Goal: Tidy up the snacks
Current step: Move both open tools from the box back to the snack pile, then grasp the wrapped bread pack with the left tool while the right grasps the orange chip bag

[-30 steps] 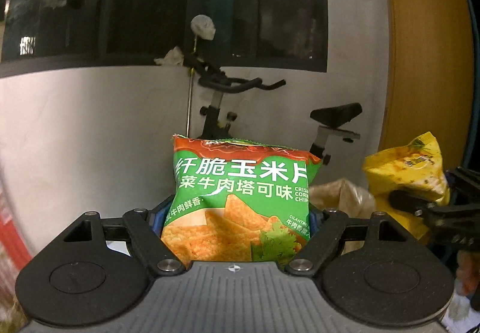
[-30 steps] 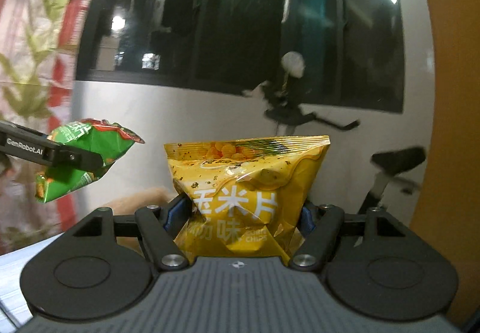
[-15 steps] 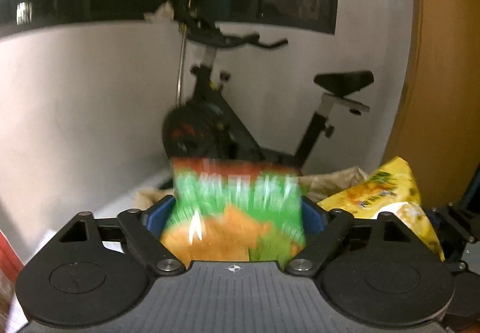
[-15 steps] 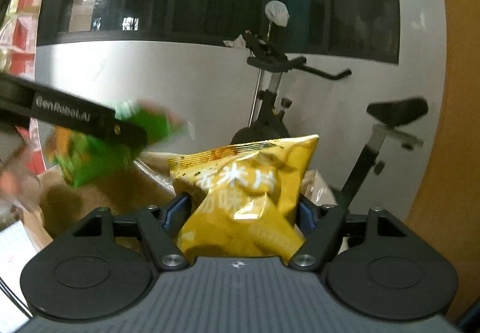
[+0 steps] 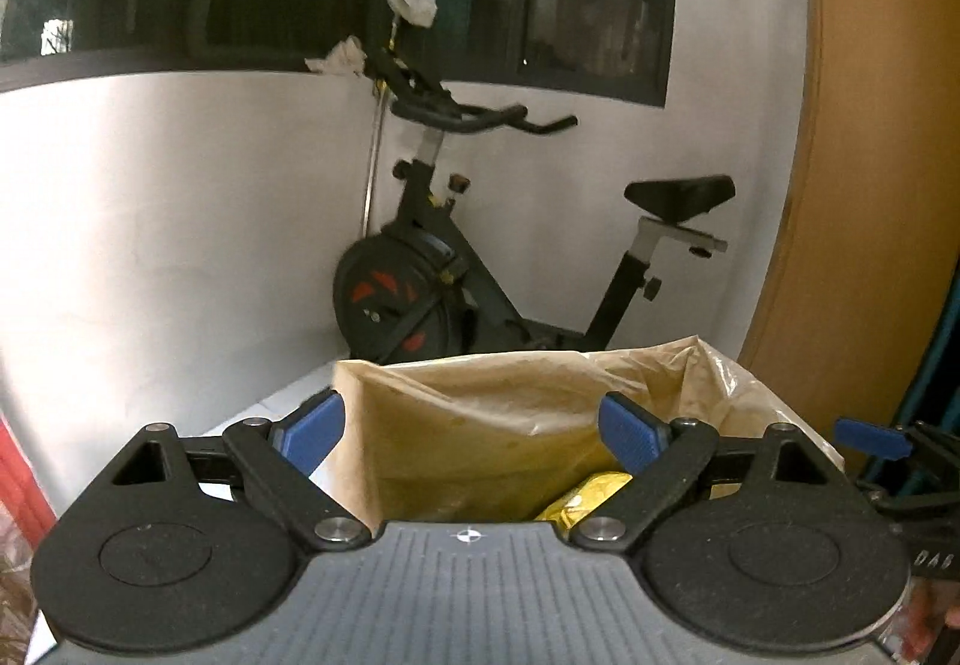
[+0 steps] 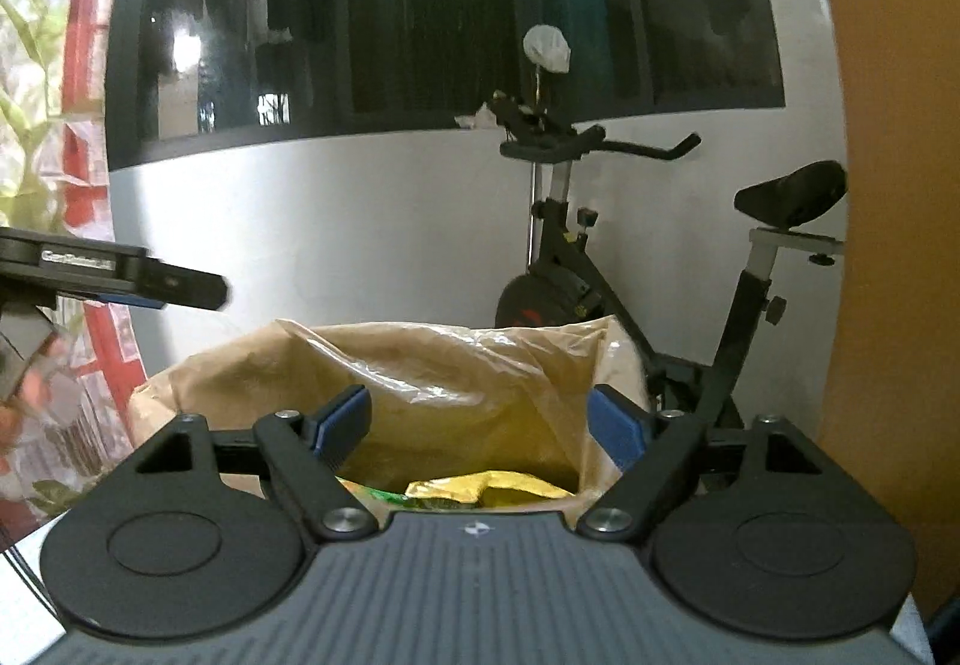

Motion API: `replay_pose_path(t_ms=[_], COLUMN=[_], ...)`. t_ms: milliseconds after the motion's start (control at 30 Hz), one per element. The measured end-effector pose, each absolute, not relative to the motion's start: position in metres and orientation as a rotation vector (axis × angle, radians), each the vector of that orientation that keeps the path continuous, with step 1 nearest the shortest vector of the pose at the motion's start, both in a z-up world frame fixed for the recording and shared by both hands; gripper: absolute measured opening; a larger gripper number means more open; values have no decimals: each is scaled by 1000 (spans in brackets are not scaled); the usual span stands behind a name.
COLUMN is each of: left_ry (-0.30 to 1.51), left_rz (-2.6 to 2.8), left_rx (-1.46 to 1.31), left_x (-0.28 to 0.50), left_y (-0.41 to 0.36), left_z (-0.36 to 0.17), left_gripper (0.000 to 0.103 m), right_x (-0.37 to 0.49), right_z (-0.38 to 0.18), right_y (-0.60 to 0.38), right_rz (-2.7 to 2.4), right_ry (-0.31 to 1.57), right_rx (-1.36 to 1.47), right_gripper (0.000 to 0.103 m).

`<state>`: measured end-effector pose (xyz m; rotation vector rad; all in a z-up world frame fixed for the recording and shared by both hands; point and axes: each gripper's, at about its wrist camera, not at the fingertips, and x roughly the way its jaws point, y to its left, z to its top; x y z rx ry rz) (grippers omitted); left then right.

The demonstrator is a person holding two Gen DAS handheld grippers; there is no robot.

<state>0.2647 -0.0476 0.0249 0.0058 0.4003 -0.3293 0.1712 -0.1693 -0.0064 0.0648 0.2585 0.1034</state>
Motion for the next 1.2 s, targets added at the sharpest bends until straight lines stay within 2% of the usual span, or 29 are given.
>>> replay_pose_path(t_ms=[333, 567, 833, 1033, 1067, 1200], left_ry=[433, 484, 575, 643, 653, 677], left_rz=[-266, -132, -110, -121, -122, -132], left_rx=[-131, -195, -171, -178, -179, -182], left_x=[208, 179, 165, 164, 163, 156], left_y=[1, 20, 19, 16, 15, 14], left_z=[10, -33, -68, -88, -91, -102], left_gripper=[93, 91, 91, 91, 91, 91], right_x=[116, 115, 153, 142, 141, 133], right_z=[-34, -91, -148, -157, -157, -150], right_y=[-197, -187, -172, -173, -172, -164], right_rz=[78, 53, 17, -3, -2, 44], right_ry=[282, 421, 699, 698, 699, 671], right_rx=[68, 75, 97, 126, 122, 52], right_gripper=[82, 82, 82, 82, 81, 63])
